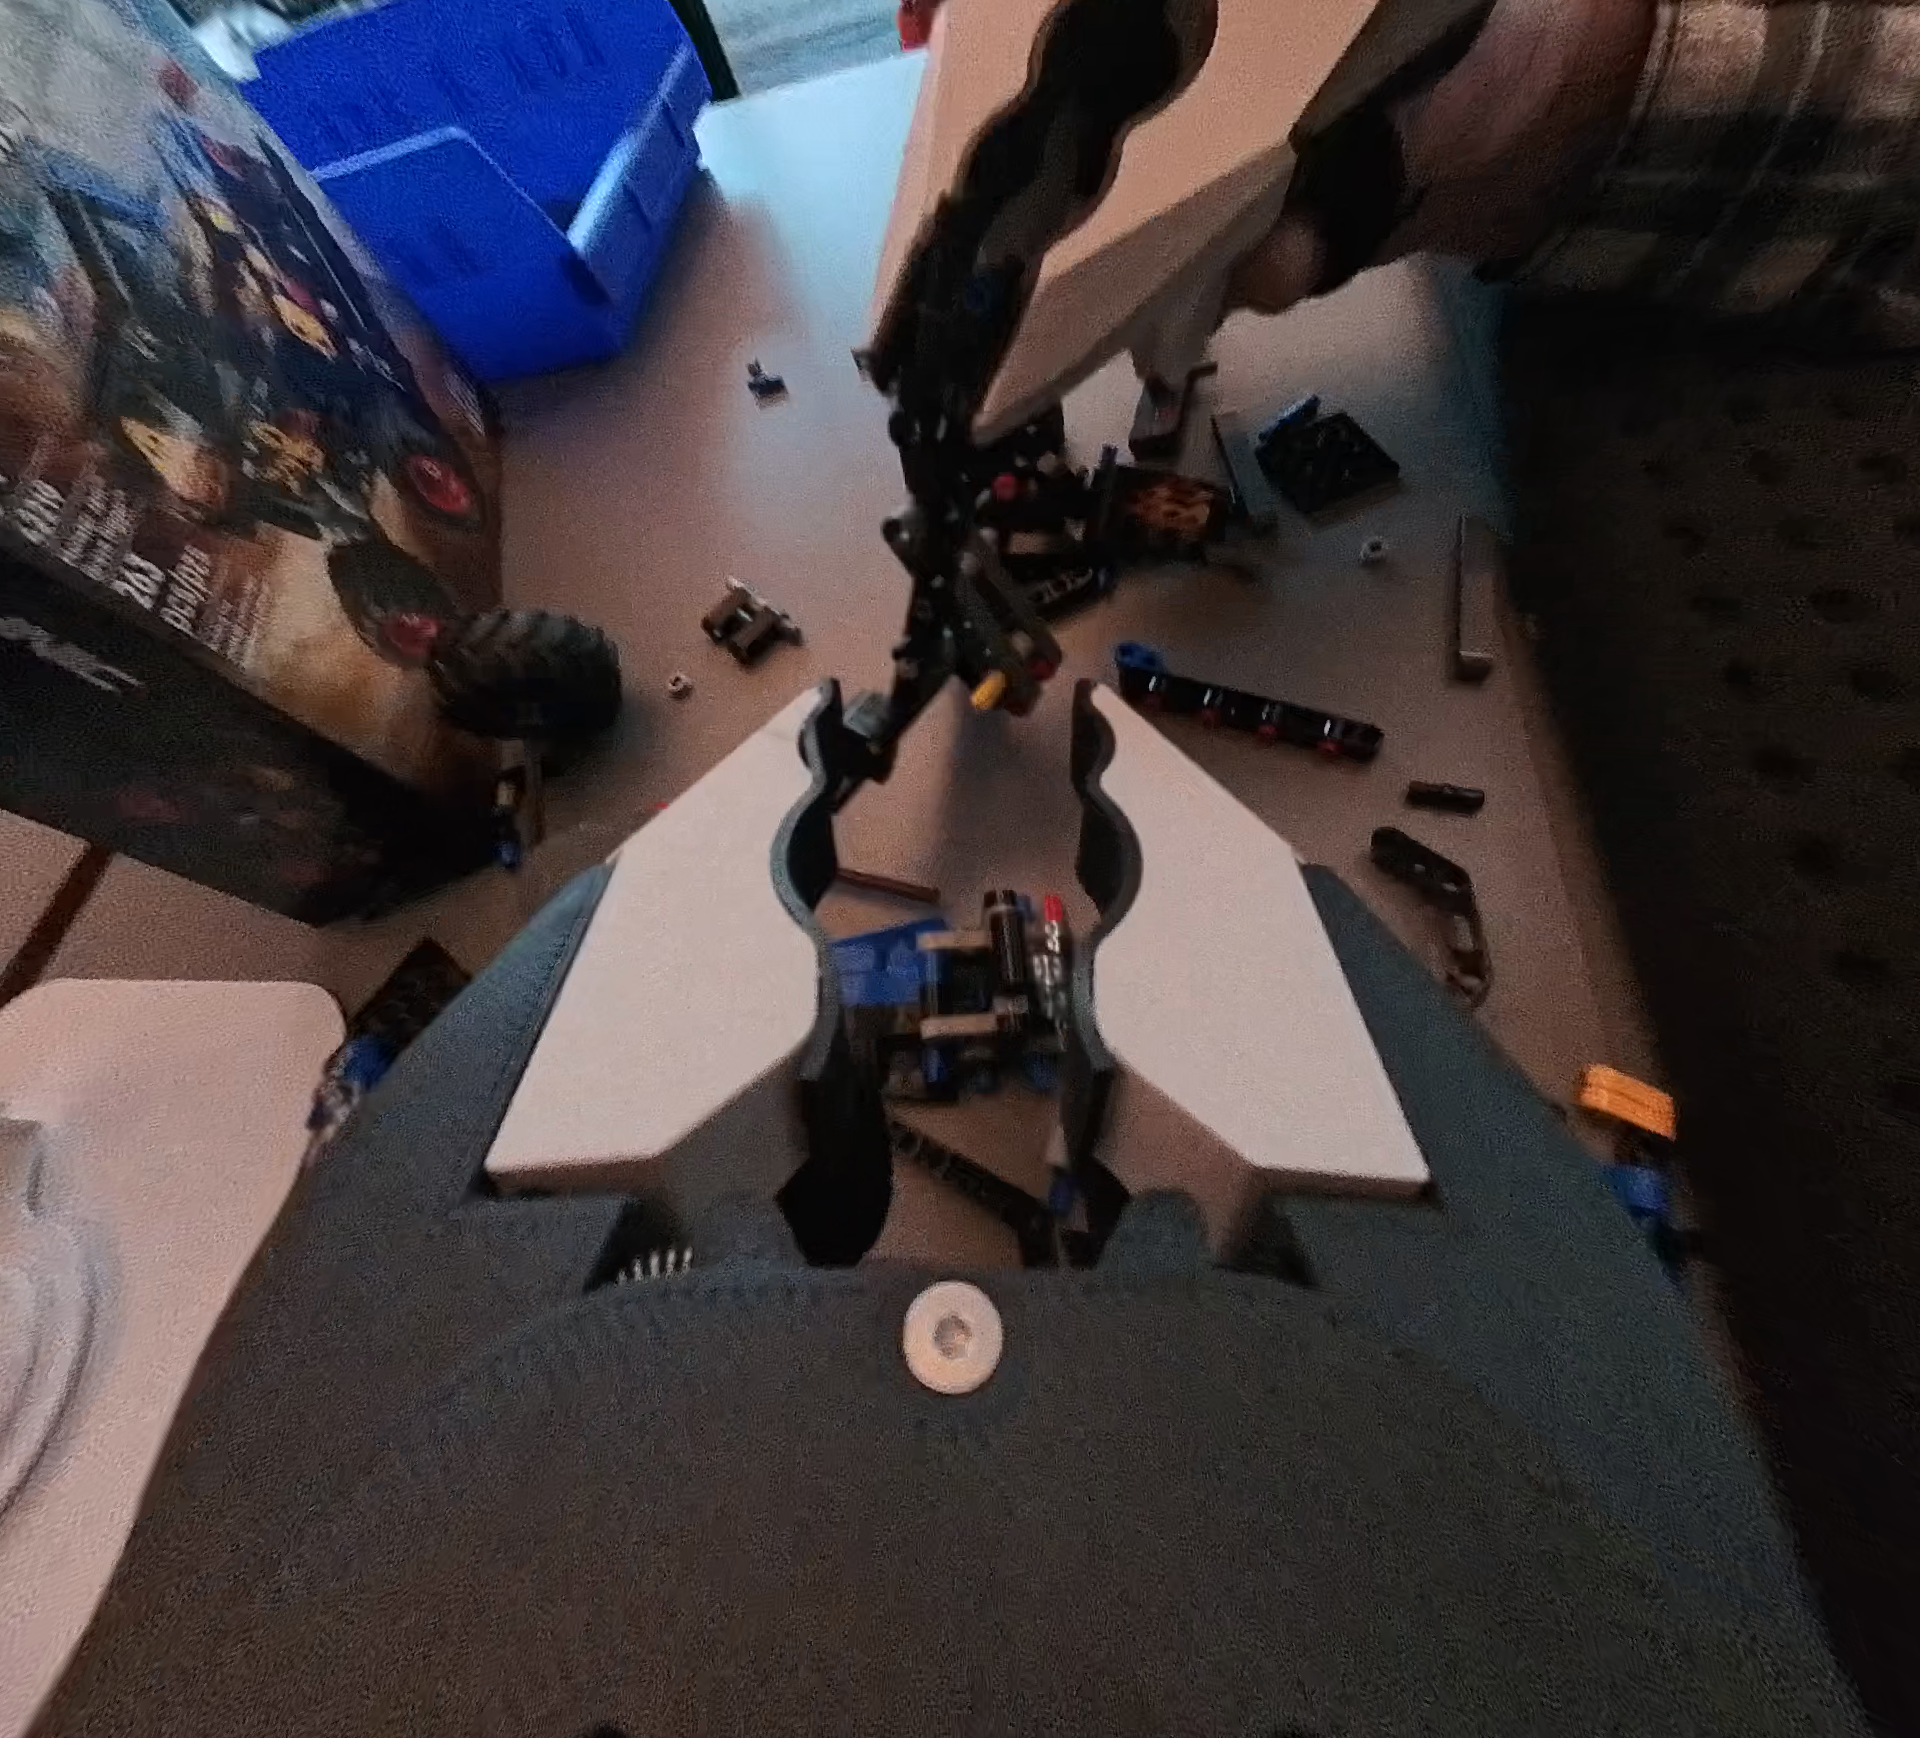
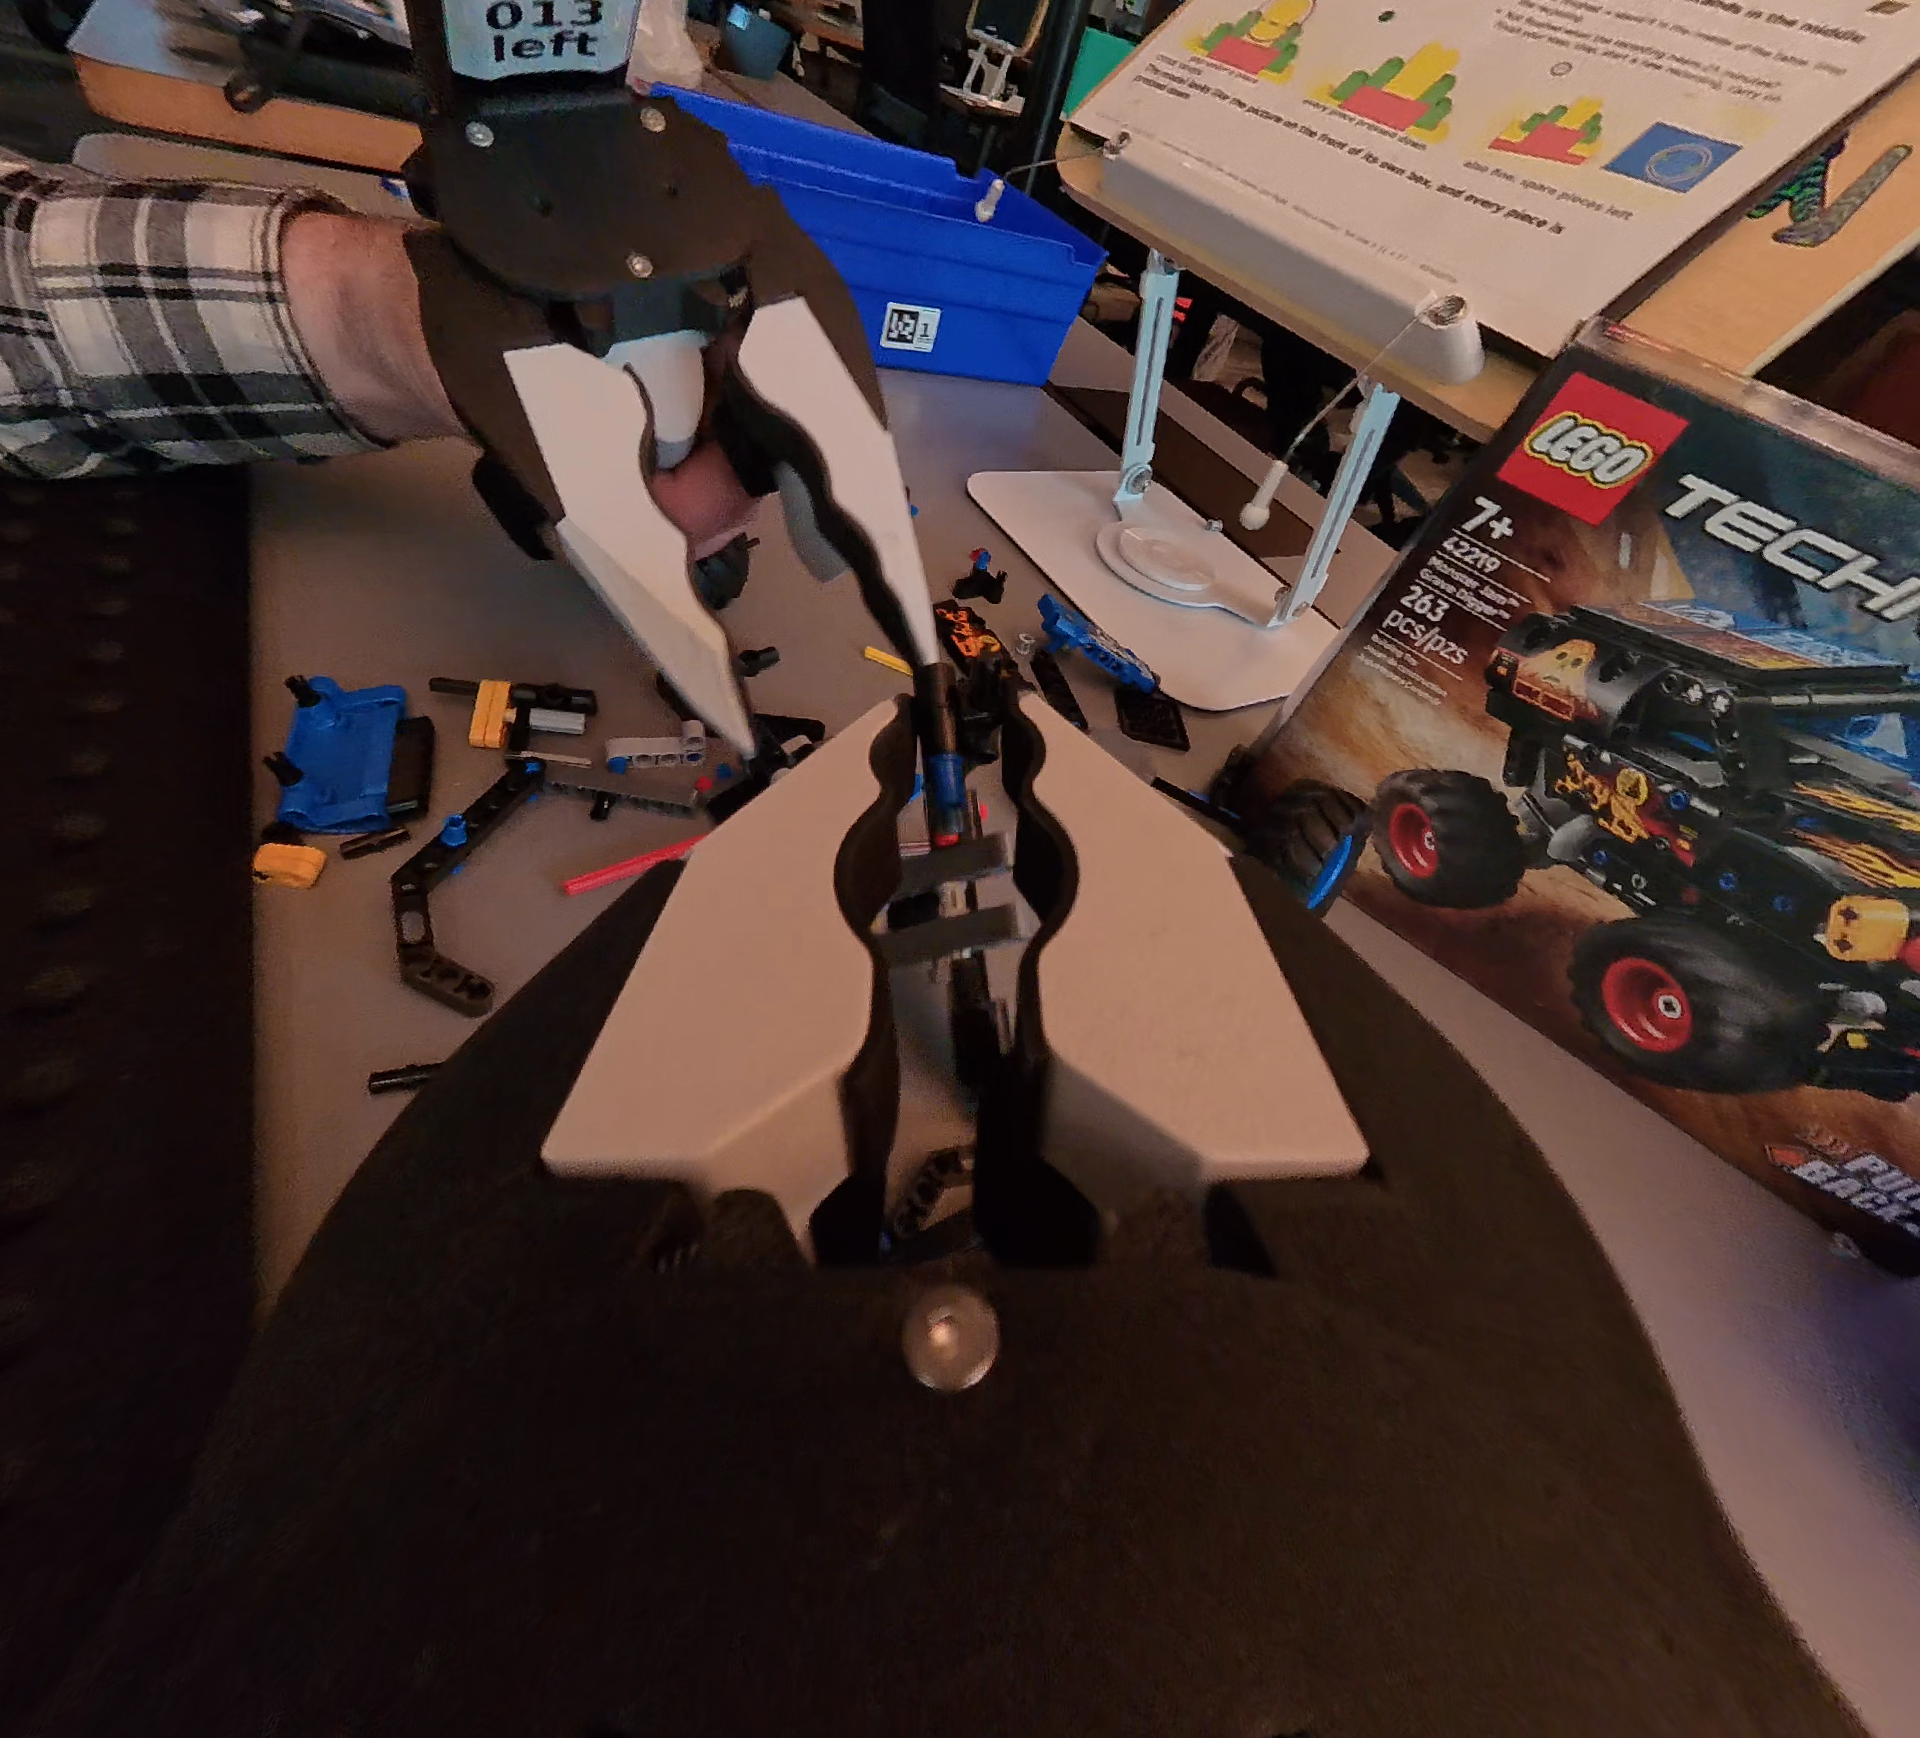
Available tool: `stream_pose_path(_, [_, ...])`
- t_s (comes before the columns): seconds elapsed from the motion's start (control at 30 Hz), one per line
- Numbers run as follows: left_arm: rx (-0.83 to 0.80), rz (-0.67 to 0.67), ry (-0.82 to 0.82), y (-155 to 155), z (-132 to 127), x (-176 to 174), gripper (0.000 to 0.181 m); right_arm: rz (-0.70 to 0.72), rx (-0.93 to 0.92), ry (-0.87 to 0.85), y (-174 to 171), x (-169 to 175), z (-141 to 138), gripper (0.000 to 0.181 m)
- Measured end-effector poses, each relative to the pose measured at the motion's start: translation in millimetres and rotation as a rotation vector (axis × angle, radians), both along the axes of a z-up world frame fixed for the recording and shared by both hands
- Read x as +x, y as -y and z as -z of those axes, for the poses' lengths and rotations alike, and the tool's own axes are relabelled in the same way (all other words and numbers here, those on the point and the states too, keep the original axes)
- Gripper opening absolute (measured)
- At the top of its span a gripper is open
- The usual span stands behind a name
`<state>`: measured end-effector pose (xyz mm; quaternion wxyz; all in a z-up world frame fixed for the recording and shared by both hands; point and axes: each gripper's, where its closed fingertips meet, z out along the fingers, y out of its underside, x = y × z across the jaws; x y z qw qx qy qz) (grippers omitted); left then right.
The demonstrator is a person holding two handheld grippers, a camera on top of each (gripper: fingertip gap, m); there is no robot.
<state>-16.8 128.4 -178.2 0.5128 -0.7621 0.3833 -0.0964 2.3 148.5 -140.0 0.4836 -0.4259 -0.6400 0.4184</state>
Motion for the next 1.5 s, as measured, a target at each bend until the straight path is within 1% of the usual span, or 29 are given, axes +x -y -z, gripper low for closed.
stream_pose_path(0.03, [0.043, -0.004, 0.003, -2.2, -6.8, 2.8, 0.040, -0.015, 0.004, -0.003, 2.9, 0.1, -0.4, 0.014])
stream_pose_path(0.1, [0.071, 0.002, 0.004, -4.8, -10.2, 11.0, 0.033, -0.051, 0.006, -0.010, 9.8, 0.2, -0.9, 0.014])
stream_pose_path(0.23, [0.031, 0.040, 0.037, -6.7, -0.8, 25.3, 0.025, -0.116, 0.010, -0.011, 23.3, -0.5, 0.1, 0.013])
stream_pose_path(0.3, [0.010, 0.073, 0.078, -3.9, -0.3, 32.7, 0.010, -0.141, 0.013, -0.012, 28.7, -0.6, 0.4, 0.014])
stream_pose_path(0.33, [0.015, 0.071, 0.076, -4.5, -0.1, 33.2, 0.007, -0.146, 0.009, -0.014, 29.6, -0.6, 0.1, 0.014])
stream_pose_path(0.4, [0.026, 0.036, 0.060, -8.6, -0.3, 30.5, 0.007, -0.125, 0.008, -0.015, 25.4, -0.8, -0.2, 0.014])
stream_pose_path(0.5, [0.061, -0.030, 0.019, -14.9, -2.4, 25.3, 0.006, -0.052, -0.002, -0.015, 10.8, -0.5, -2.1, 0.018])
stream_pose_path(0.6, [0.136, -0.127, -0.069, -23.2, -7.1, 17.5, 0.006, 0.019, 0.002, -0.013, -1.3, -1.3, -2.8, 0.016])
stream_pose_path(0.67, [0.175, -0.168, -0.093, -25.7, -13.2, 16.2, 0.005, 0.058, -0.013, -0.018, -11.0, 1.2, -4.1, 0.017])
stream_pose_path(0.73, [0.200, -0.189, -0.114, -26.6, -15.6, 17.9, 0.005, 0.056, -0.017, -0.028, -12.3, 3.8, -6.7, 0.017])
stream_pose_path(0.77, [0.219, -0.202, -0.151, -27.7, -15.2, 16.8, 0.005, 0.057, -0.006, -0.024, -12.2, 4.5, -5.9, 0.017])
stream_pose_path(0.8, [0.227, -0.205, -0.177, -28.1, -13.4, 16.3, 0.005, 0.057, 0.004, -0.013, -12.2, 4.9, -3.6, 0.017])
stream_pose_path(0.83, [0.213, -0.194, -0.165, -27.6, -10.9, 17.5, 0.006, 0.053, 0.013, -0.002, -11.5, 5.3, -1.6, 0.016])
stream_pose_path(0.97, [0.152, -0.145, 0.018, -24.4, -14.7, 19.3, 0.006, 0.013, 0.035, -0.008, -4.4, 8.4, -2.4, 0.012])
stream_pose_path(1.03, [0.145, -0.115, 0.073, -21.6, -19.1, 20.5, 0.006, -0.002, 0.052, 0.005, -0.9, 8.5, 0.7, 0.009])
stream_pose_path(1.1, [0.171, -0.101, 0.046, -19.6, -20.4, 21.6, 0.012, -0.008, 0.070, 0.014, 1.2, 8.1, 2.6, 0.008])
stream_pose_path(1.2, [0.193, -0.105, -0.002, -20.0, -18.9, 22.5, 0.012, -0.014, 0.088, 0.018, 2.3, 9.4, 3.4, 0.007])
stream_pose_path(1.3, [0.231, -0.094, -0.040, -17.8, -23.6, 20.1, 0.005, -0.030, 0.096, 0.011, 5.6, 11.1, 2.1, 0.007])
stream_pose_path(1.37, [0.262, -0.105, -0.041, -16.6, -32.1, 15.5, 0.013, -0.033, 0.118, 0.035, 7.1, 10.2, 6.7, 0.007])
stream_pose_path(1.4, [0.277, -0.106, -0.050, -15.6, -35.9, 13.7, 0.021, -0.034, 0.129, 0.052, 7.8, 9.1, 10.4, 0.007])
stream_pose_path(1.43, [0.278, -0.093, -0.060, -13.7, -36.5, 14.5, 0.023, -0.037, 0.140, 0.063, 8.9, 8.1, 12.7, 0.007])
stream_pose_path(1.47, [0.268, -0.077, -0.067, -12.2, -34.3, 17.0, 0.025, -0.046, 0.146, 0.064, 11.3, 7.5, 13.2, 0.007])
stream_pose_path(1.5, [0.254, -0.059, -0.080, -11.1, -30.1, 19.6, 0.020, -0.050, 0.148, 0.067, 12.4, 7.3, 13.7, 0.007])
